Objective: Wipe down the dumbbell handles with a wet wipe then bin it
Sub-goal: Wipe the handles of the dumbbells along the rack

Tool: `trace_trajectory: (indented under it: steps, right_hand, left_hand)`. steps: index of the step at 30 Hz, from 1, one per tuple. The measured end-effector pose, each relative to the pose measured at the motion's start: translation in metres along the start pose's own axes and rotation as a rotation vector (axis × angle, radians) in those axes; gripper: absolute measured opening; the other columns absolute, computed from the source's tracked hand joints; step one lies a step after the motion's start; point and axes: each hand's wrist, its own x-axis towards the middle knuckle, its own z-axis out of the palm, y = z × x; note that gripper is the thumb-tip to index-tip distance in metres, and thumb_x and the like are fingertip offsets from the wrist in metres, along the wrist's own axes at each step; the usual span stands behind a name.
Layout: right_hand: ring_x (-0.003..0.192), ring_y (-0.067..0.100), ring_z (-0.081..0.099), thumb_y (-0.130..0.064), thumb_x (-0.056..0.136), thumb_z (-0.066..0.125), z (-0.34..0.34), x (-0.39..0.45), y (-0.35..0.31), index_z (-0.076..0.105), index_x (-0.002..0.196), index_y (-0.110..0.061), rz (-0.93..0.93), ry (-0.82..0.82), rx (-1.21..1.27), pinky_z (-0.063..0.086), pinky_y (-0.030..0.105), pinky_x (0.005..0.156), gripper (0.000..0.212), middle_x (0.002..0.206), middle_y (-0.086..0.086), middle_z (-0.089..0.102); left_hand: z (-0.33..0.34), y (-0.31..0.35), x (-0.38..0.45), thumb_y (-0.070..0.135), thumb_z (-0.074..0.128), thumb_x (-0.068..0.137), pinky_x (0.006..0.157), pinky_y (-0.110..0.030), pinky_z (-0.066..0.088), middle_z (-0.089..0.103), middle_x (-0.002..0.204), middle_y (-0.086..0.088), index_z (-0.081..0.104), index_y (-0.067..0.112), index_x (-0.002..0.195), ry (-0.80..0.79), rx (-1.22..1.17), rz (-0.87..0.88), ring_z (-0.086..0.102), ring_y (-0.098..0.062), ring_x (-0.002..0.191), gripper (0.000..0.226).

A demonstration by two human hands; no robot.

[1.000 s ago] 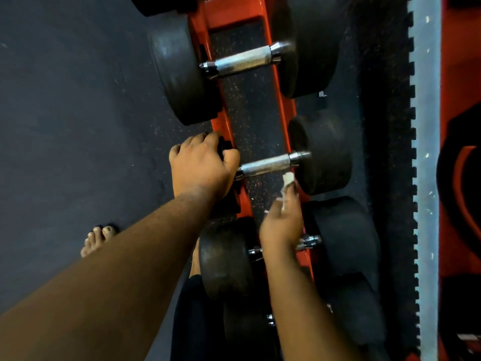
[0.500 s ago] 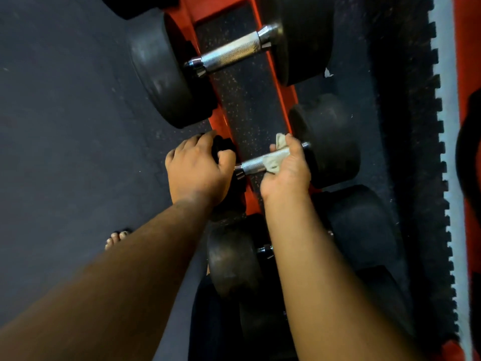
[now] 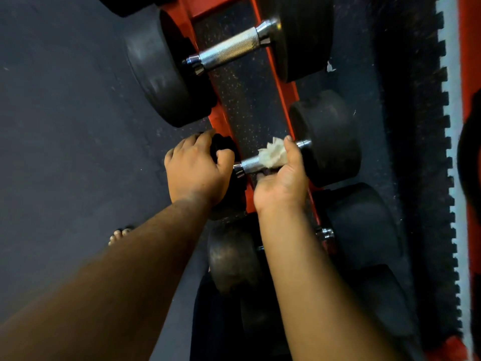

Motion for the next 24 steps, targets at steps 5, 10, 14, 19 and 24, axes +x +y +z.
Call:
trace_trajectory:
  steps: [5, 10, 14, 19, 24]
  right_hand:
    - [0.097, 0.019, 0.066, -0.031, 0.092, 0.066, 0.011, 0.014, -0.006, 0.067, 0.076, -0.016, -0.013, -0.006, -0.075, 0.050, 0.041, 0.097, 0.022, 0.091, 0.002, 0.070]
    - [0.092, 0.015, 0.067, -0.030, 0.091, 0.068, 0.000, 0.014, -0.005, 0.072, 0.092, -0.015, -0.006, -0.086, -0.111, 0.053, 0.031, 0.084, 0.016, 0.091, -0.001, 0.072]
    - [0.116, 0.025, 0.065, -0.030, 0.087, 0.071, -0.004, 0.000, 0.008, 0.069, 0.120, -0.006, 0.016, -0.066, -0.054, 0.047, 0.044, 0.104, 0.040, 0.113, 0.005, 0.073]
    - [0.080, 0.015, 0.067, -0.037, 0.090, 0.069, 0.006, 0.027, -0.001, 0.058, 0.068, -0.022, 0.011, -0.094, -0.094, 0.051, 0.040, 0.089, 0.029, 0.075, -0.004, 0.065]
    - [0.109, 0.024, 0.065, -0.031, 0.081, 0.078, -0.007, 0.010, 0.016, 0.067, 0.121, -0.007, 0.012, -0.081, -0.044, 0.052, 0.046, 0.099, 0.049, 0.114, 0.008, 0.070]
  left_hand:
    - [0.000, 0.001, 0.000, 0.049, 0.031, 0.082, 0.104, -0.047, 0.041, 0.070, 0.119, -0.005, 0.068, 0.027, 0.127, -0.007, -0.003, 0.001, 0.060, -0.028, 0.114, 0.062]
    - [-0.001, 0.000, 0.000, 0.047, 0.034, 0.083, 0.101, -0.049, 0.043, 0.071, 0.113, -0.005, 0.069, 0.024, 0.123, 0.000, -0.013, 0.004, 0.061, -0.029, 0.109, 0.058]
    - [-0.001, 0.000, 0.000, 0.046, 0.035, 0.083, 0.100, -0.048, 0.044, 0.071, 0.113, -0.005, 0.069, 0.024, 0.123, 0.004, -0.007, 0.013, 0.061, -0.029, 0.108, 0.057]
    - [0.000, 0.000, 0.000, 0.046, 0.035, 0.084, 0.102, -0.048, 0.043, 0.070, 0.116, -0.004, 0.068, 0.025, 0.125, 0.003, -0.005, 0.012, 0.060, -0.028, 0.111, 0.057]
    - [0.000, 0.001, -0.001, 0.046, 0.034, 0.084, 0.103, -0.048, 0.042, 0.070, 0.118, -0.004, 0.068, 0.025, 0.126, 0.005, -0.004, 0.009, 0.060, -0.028, 0.112, 0.058]
